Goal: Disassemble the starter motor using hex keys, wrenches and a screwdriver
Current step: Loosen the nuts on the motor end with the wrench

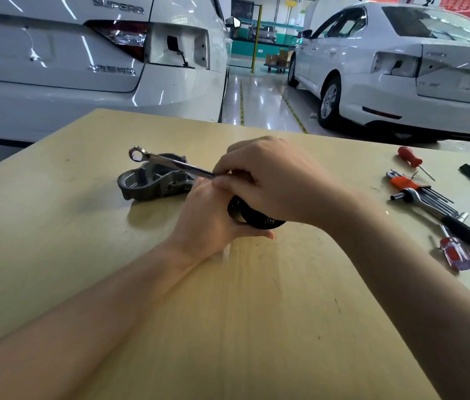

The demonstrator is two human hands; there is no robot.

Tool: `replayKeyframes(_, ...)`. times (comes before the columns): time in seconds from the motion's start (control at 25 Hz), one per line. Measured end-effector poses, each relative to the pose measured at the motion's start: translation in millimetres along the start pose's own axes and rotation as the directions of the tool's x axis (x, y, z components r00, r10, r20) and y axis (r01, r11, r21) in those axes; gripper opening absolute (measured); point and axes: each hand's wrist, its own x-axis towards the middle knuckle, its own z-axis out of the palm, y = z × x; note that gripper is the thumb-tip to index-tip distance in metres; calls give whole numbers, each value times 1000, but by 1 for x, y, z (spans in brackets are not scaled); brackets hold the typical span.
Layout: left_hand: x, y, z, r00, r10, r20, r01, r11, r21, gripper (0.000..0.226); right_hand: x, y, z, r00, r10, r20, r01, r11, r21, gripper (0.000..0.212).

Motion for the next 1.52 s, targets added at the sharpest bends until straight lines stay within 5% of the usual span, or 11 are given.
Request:
replayKeyframes(0.08, 0, 0, 0, 1000, 31, -6, -31, 1000, 1, 74, -6, -2, -3, 993, 29, -118, 7, 955, 296, 15)
replayKeyframes(0.16, 0, -2, 0, 995, 104, -10, -103, 994, 40, 81, -19, 4, -5, 928, 220, -302, 53, 723, 689, 14)
replayKeyframes(0.24, 0, -5, 1, 991, 132, -6, -132, 990, 49, 87, -36, 13, -3, 821, 439, -365, 91, 530, 843, 18)
replayKeyframes(0.4, 0, -7, 3, 988, 155, -8, -154, 987, 46, 88, -66, 20, 17, 695, 697, -173, 58, 186, 981, 12)
replayKeyframes(0.52, 0, -5, 2, 985, 172, -11, -172, 984, 39, 85, -75, 23, 28, 690, 722, -48, 83, -13, 996, 6)
replayKeyframes(0.84, 0, -4, 1, 984, 176, -5, -175, 983, 59, 88, -73, 19, 37, 751, 636, -179, 105, 152, 983, 12)
replayKeyframes(1.04, 0, -5, 0, 985, 173, -6, -172, 983, 60, 88, -54, 22, 18, 823, 470, -319, 44, 507, 861, 13)
replayKeyframes(1.2, 1, -5, 1, 989, 150, -12, -149, 987, 62, 85, -30, 19, -1, 941, 218, -259, -5, 774, 633, 7)
replayKeyframes(1.28, 0, -5, 2, 995, 96, -6, -96, 993, 71, 76, -17, 13, -3, 983, 78, -169, -12, 933, 360, 10)
replayKeyframes(1.4, -1, -4, 1, 999, 42, -17, -41, 998, 56, 68, -10, 5, 2, 994, -60, -88, 68, 994, 91, 16)
replayKeyframes(1.52, 0, -3, 0, 996, 94, -5, -93, 993, 69, 80, -24, 9, 6, 927, 172, -332, 47, 826, 562, 11)
